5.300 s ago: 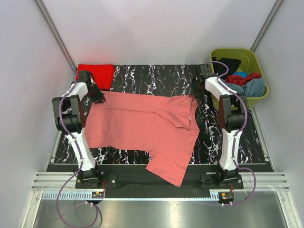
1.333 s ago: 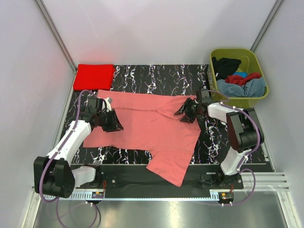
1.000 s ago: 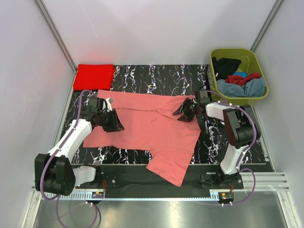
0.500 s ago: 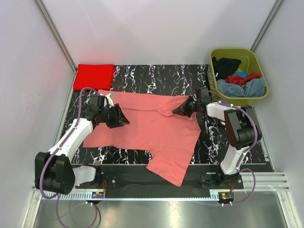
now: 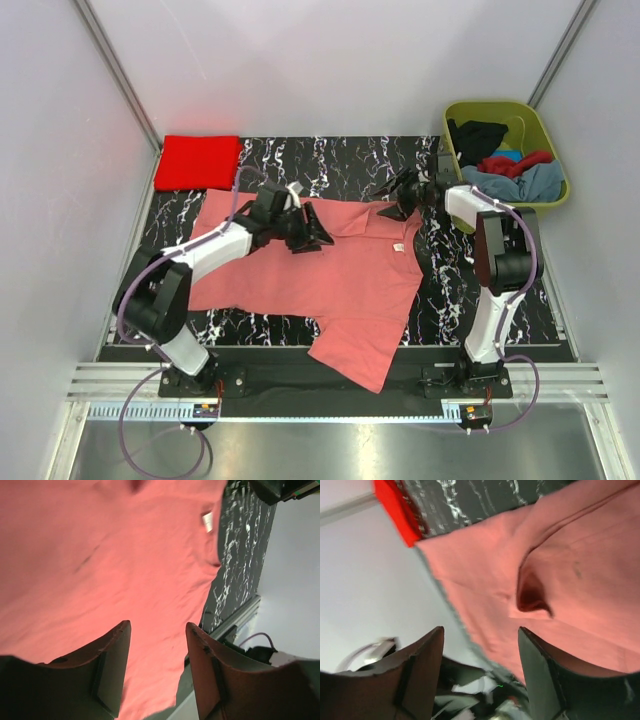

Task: Fold and stack the t-shirts
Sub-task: Fold the tshirt

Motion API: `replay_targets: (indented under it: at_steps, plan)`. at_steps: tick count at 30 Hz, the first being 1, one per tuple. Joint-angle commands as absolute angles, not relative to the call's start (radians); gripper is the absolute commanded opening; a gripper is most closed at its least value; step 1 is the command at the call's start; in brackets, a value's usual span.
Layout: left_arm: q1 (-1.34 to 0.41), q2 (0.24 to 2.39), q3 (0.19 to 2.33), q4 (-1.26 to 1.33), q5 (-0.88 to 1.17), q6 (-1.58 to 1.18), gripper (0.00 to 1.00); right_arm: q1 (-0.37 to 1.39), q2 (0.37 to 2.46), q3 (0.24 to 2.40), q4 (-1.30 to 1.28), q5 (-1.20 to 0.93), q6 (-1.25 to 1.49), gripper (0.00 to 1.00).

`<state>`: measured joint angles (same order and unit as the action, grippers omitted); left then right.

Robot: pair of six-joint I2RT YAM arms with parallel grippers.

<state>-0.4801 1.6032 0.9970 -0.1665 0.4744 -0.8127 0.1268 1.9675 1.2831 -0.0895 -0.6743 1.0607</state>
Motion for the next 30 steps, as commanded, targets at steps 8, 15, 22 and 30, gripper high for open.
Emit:
replay_targets:
  at_steps: [8,15,22,30]
  plan:
    - [-0.716,1.949,1.549,-0.34,0.085,-0.49,0.3,0.086,1.865,1.519,-0.689,-0.347,0.371,0.38]
    - [-0.761,2.144,1.802,-0.475,-0.126,-0.425,0.41,0.086,1.919,1.569,-0.689,-0.314,0.299,0.46]
    - [-0.759,2.258,1.953,-0.517,-0.196,-0.394,0.51,0.098,1.979,1.598,-0.695,-0.313,0.267,0.57]
    - [-0.738,2.333,2.009,-0.522,-0.187,-0.39,0.54,0.147,2.066,1.663,-0.693,-0.243,0.229,0.48]
